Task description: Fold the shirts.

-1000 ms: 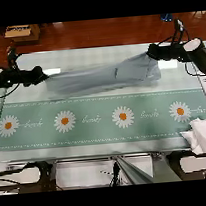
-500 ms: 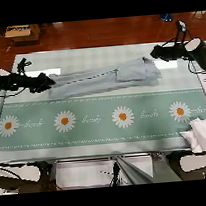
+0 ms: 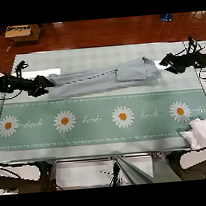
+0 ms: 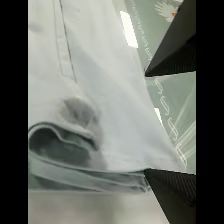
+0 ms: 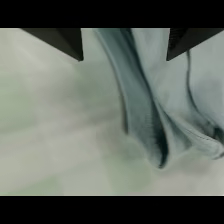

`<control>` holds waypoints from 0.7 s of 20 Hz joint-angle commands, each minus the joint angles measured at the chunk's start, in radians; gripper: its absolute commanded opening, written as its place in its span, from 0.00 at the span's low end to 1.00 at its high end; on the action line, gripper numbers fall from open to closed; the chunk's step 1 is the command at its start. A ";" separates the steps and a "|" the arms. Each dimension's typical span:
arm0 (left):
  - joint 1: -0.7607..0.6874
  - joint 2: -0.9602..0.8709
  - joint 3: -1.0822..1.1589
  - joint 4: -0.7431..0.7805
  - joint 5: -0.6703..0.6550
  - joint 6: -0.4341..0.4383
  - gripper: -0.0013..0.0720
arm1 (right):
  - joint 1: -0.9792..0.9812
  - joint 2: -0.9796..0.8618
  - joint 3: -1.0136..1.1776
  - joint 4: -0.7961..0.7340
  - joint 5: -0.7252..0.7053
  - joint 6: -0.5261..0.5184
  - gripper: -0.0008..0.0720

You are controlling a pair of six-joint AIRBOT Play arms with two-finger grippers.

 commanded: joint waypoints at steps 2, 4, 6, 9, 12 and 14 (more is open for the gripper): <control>-0.019 0.001 0.001 -0.033 -0.013 0.029 0.91 | 0.047 -0.093 0.001 0.247 -0.010 -0.061 0.83; -0.026 0.001 0.001 -0.046 -0.013 0.056 0.91 | 0.097 -0.122 0.001 0.247 -0.019 -0.061 0.83; -0.028 0.001 0.001 -0.107 -0.013 0.107 0.91 | 0.146 -0.145 0.001 0.247 -0.032 -0.057 0.82; -0.028 0.001 0.001 -0.222 -0.022 0.163 0.77 | 0.185 -0.133 0.010 0.272 -0.040 -0.129 0.15; -0.030 0.002 0.001 -0.338 -0.089 0.228 0.04 | 0.173 -0.041 0.030 0.258 0.013 -0.186 0.06; -0.045 0.003 0.001 -0.420 -0.127 0.238 0.04 | 0.166 0.062 0.030 0.189 0.049 -0.178 0.06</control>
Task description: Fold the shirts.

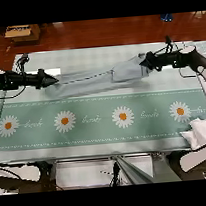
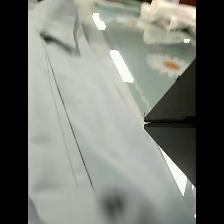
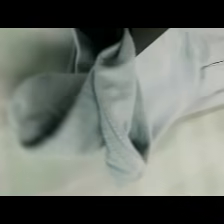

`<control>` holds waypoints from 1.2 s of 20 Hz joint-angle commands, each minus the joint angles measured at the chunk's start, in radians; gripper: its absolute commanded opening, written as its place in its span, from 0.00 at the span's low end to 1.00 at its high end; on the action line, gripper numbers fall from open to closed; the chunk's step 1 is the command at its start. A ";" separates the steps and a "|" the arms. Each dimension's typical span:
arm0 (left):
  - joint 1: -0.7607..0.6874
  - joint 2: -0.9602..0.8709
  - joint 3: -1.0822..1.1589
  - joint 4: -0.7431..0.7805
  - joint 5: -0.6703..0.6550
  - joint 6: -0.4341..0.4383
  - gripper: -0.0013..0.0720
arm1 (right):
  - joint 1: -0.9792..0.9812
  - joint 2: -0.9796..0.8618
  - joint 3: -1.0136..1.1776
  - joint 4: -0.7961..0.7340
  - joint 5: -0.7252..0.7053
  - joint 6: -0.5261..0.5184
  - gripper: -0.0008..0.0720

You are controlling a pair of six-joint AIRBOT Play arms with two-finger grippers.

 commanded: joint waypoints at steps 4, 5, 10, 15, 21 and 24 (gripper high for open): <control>-0.112 0.001 0.001 -0.209 -0.061 0.041 0.04 | 0.000 0.310 0.008 -0.190 0.182 0.051 0.06; -0.149 0.001 0.001 -0.210 -0.053 0.024 0.04 | 0.000 0.358 0.008 -0.216 0.211 0.073 0.06; -0.381 0.001 0.001 -0.214 0.020 -0.009 0.04 | 0.000 0.582 0.007 -0.318 0.330 0.208 0.06; -0.626 -0.002 0.000 -0.280 0.161 -0.035 0.04 | 0.000 0.736 0.007 -0.401 0.431 0.308 0.06; -0.899 -0.015 0.000 -0.377 0.369 -0.034 0.04 | 0.000 0.827 0.007 -0.442 0.532 0.371 0.06; -1.003 -0.035 0.001 -0.378 0.507 -0.081 0.04 | 0.000 0.843 0.007 -0.449 0.594 0.395 0.06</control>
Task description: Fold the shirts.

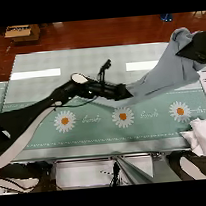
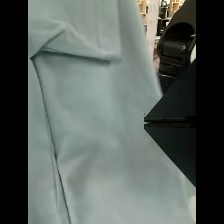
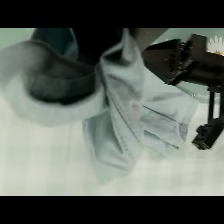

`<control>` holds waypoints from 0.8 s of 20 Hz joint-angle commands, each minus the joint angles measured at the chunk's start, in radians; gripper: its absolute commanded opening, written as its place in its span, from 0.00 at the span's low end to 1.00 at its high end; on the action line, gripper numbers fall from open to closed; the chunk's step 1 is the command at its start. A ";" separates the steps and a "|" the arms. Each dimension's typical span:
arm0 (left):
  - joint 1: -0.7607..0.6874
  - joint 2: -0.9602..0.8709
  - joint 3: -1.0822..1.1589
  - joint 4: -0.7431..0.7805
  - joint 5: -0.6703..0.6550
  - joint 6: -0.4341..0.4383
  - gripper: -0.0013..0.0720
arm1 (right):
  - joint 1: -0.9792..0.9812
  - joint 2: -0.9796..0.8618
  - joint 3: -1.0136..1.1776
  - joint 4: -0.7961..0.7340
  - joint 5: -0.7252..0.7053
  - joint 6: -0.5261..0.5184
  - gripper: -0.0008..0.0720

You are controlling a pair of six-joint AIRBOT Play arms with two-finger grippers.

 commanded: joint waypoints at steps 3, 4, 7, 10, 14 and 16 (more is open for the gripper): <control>-0.186 -0.076 0.001 -0.113 0.187 -0.048 0.04 | 0.000 0.032 0.001 -0.023 0.119 0.041 0.06; -0.207 -0.101 0.001 -0.168 0.190 -0.031 0.04 | -0.001 0.032 0.001 -0.023 0.120 0.047 0.06; -0.181 -0.137 -0.001 -0.217 0.183 0.054 0.04 | -0.001 0.032 0.001 -0.043 0.123 0.050 0.06; -0.017 -0.100 -0.002 -0.162 0.087 0.071 0.04 | -0.001 0.032 0.001 -0.132 0.126 0.037 0.06; 0.313 0.097 -0.002 -0.018 0.000 0.076 0.04 | 0.005 0.006 0.000 -0.194 0.112 -0.011 0.06; 0.494 0.211 -0.002 -0.013 -0.047 0.077 0.04 | 0.081 -0.031 0.000 -0.209 0.072 -0.011 0.06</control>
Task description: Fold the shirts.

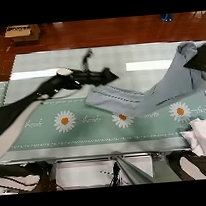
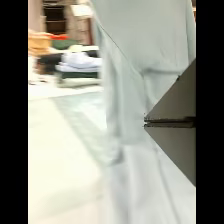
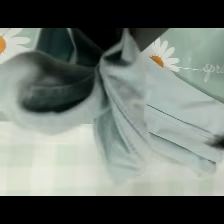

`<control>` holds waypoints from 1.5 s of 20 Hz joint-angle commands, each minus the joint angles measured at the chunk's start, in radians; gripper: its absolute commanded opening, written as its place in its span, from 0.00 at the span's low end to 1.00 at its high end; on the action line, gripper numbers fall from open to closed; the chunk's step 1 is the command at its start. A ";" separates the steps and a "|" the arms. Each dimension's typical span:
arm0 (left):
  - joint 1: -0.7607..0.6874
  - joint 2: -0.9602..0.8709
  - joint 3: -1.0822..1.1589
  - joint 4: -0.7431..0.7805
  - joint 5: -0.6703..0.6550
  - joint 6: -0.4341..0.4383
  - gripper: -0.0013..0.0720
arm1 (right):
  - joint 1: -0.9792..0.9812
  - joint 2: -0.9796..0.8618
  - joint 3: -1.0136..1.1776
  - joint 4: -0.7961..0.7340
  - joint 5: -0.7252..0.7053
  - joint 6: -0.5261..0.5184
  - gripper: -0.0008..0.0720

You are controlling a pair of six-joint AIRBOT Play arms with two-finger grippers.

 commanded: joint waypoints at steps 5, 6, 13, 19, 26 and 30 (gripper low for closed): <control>0.647 0.366 0.000 0.050 -0.215 0.008 0.04 | 0.392 -0.212 0.000 -0.091 -0.264 0.082 0.06; 0.722 0.398 0.000 0.050 -0.251 0.000 0.04 | 0.452 -0.259 0.000 -0.094 -0.333 0.098 0.06; 1.058 0.556 0.000 0.052 -0.500 -0.004 0.04 | 0.718 -0.602 0.000 -0.083 -0.715 0.243 0.06; 1.025 0.598 0.000 0.052 -0.503 -0.003 0.04 | 0.801 -0.743 0.000 0.037 -0.742 0.275 0.48; 0.974 0.591 -0.031 0.119 -0.480 -0.003 0.04 | 0.611 -0.500 0.000 -0.266 -0.369 0.201 0.69; 0.974 0.590 -0.031 0.157 -0.477 -0.003 0.04 | 0.323 -0.311 -0.072 -0.589 -0.039 0.095 0.69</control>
